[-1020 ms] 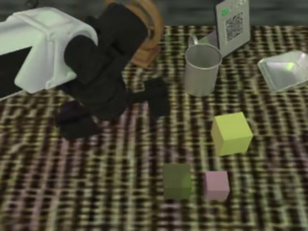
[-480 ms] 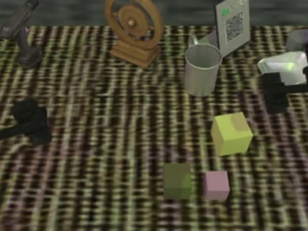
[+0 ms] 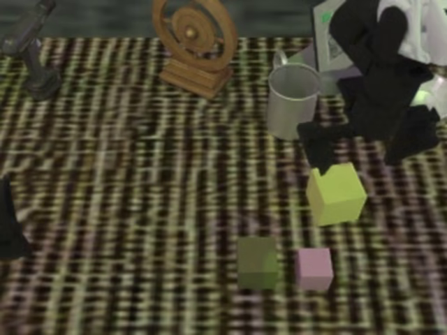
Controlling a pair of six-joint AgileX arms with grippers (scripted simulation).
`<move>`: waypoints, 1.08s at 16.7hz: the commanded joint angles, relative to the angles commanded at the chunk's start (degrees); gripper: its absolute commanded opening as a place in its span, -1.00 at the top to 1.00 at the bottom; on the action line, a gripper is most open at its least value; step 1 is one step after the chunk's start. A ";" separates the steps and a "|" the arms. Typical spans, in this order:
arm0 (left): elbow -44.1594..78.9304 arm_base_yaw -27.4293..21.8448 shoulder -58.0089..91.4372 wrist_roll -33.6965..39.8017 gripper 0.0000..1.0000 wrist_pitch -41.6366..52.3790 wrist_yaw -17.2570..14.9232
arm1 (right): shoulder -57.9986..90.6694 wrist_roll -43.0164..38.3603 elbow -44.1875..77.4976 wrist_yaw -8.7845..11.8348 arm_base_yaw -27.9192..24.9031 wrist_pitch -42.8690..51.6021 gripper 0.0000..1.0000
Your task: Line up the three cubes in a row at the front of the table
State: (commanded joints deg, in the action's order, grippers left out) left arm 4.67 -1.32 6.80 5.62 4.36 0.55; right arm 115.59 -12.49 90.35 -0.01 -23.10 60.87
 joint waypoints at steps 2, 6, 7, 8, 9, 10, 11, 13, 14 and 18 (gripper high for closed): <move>-2.94 1.54 -4.22 -3.40 -1.00 -2.67 -0.31 | 4.39 -0.50 3.88 -0.07 -0.89 2.15 -1.00; -4.67 2.46 -6.80 -5.62 -1.00 -4.35 -0.55 | 6.81 -0.82 6.35 -0.13 -1.43 3.43 -1.00; -4.67 2.46 -6.80 -5.62 -1.00 -4.35 -0.55 | 6.81 -0.82 6.35 -0.13 -1.43 3.43 -1.00; -4.67 2.46 -6.80 -5.62 -1.00 -4.35 -0.55 | 6.81 -0.82 6.35 -0.13 -1.43 3.43 -1.00; -4.67 2.46 -6.80 -5.62 -1.00 -4.35 -0.55 | 6.82 -0.79 6.32 -0.11 -1.16 3.38 -1.00; -4.67 2.46 -6.80 -5.62 -1.00 -4.35 -0.55 | 6.90 -0.77 6.18 -0.11 -1.18 3.19 -1.00; -4.67 2.46 -6.80 -5.62 -1.00 -4.35 -0.55 | 7.20 -0.72 5.64 -0.12 -1.24 2.42 -1.00; -4.67 2.46 -6.80 -5.62 -1.00 -4.35 -0.55 | 8.49 -0.72 3.68 -0.14 -1.32 -0.80 -1.00; -4.67 2.46 -6.80 -5.62 -1.00 -4.35 -0.55 | 9.40 -0.77 2.45 -0.15 -1.35 -3.07 -1.00; -4.67 2.46 -6.80 -5.62 -1.00 -4.35 -0.55 | 13.03 -0.94 -2.59 -0.18 -1.47 -12.07 -1.00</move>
State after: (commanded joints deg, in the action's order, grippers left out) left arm 0.00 1.15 0.00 0.00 0.00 0.00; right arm 128.61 -13.43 87.76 -0.20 -24.57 48.80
